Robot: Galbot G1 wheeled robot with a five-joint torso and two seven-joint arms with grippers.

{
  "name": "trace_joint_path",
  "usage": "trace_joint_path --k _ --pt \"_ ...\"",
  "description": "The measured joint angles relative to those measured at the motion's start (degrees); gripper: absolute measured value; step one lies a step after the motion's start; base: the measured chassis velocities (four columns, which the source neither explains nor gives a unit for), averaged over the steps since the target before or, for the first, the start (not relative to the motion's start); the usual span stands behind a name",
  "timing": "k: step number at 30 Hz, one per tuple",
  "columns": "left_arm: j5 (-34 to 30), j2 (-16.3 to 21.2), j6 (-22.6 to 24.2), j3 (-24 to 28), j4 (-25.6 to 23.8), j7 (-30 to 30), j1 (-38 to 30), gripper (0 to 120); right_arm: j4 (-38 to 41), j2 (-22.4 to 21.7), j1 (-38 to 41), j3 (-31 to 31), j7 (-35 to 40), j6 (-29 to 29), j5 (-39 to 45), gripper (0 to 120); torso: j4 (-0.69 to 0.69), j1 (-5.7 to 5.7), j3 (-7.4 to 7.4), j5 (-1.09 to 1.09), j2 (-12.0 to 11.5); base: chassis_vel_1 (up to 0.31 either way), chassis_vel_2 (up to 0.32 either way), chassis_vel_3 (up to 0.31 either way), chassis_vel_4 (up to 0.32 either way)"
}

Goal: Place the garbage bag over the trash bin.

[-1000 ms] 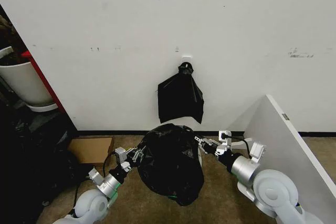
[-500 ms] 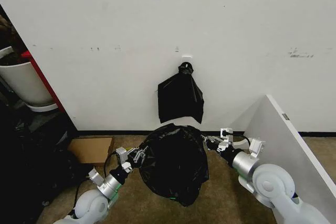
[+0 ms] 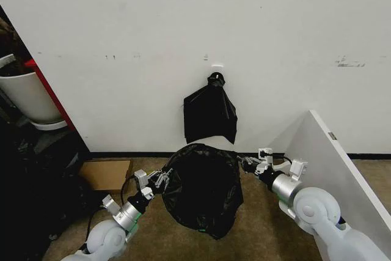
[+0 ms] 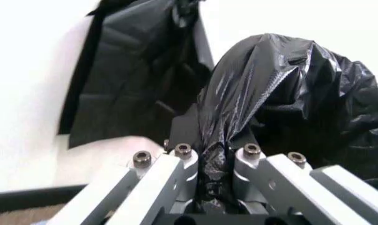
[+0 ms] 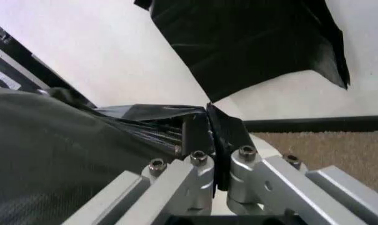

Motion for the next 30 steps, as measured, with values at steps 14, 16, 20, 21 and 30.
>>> trace_joint_path --k 14,16,20,21,30 --pt "2.04 -1.05 7.67 1.73 -0.76 -15.53 -0.18 4 -1.58 2.26 -0.97 3.54 -0.07 4.42 0.39 52 0.00 0.00 0.00 0.01 0.00 0.000 0.000 0.000 0.000" --pt "2.20 -1.64 8.65 2.04 -0.83 -18.27 -0.29 4 -1.65 2.92 -1.23 4.60 0.57 4.92 0.40 56 0.01 0.00 0.00 0.00 0.00 0.000 0.000 0.000 0.000" --pt "0.96 -3.71 10.49 2.70 -1.02 -24.21 -0.90 4 0.16 4.71 -3.77 7.47 1.82 6.28 -0.70 70 -0.01 0.00 0.00 0.01 0.00 0.000 0.000 0.000 0.000" --pt "0.28 -4.77 11.11 2.98 -1.03 -25.93 -1.24 4 1.61 5.43 -5.34 8.21 2.22 6.42 -1.51 76 -0.01 0.00 0.00 0.00 0.00 0.000 0.000 0.000 0.000" --pt "-1.38 -11.12 13.17 3.97 4.38 -34.71 -5.21 4 9.89 9.45 -13.31 5.52 3.31 8.47 -9.44 100 -0.02 0.00 0.00 0.00 0.00 0.000 0.000 0.000 0.000"
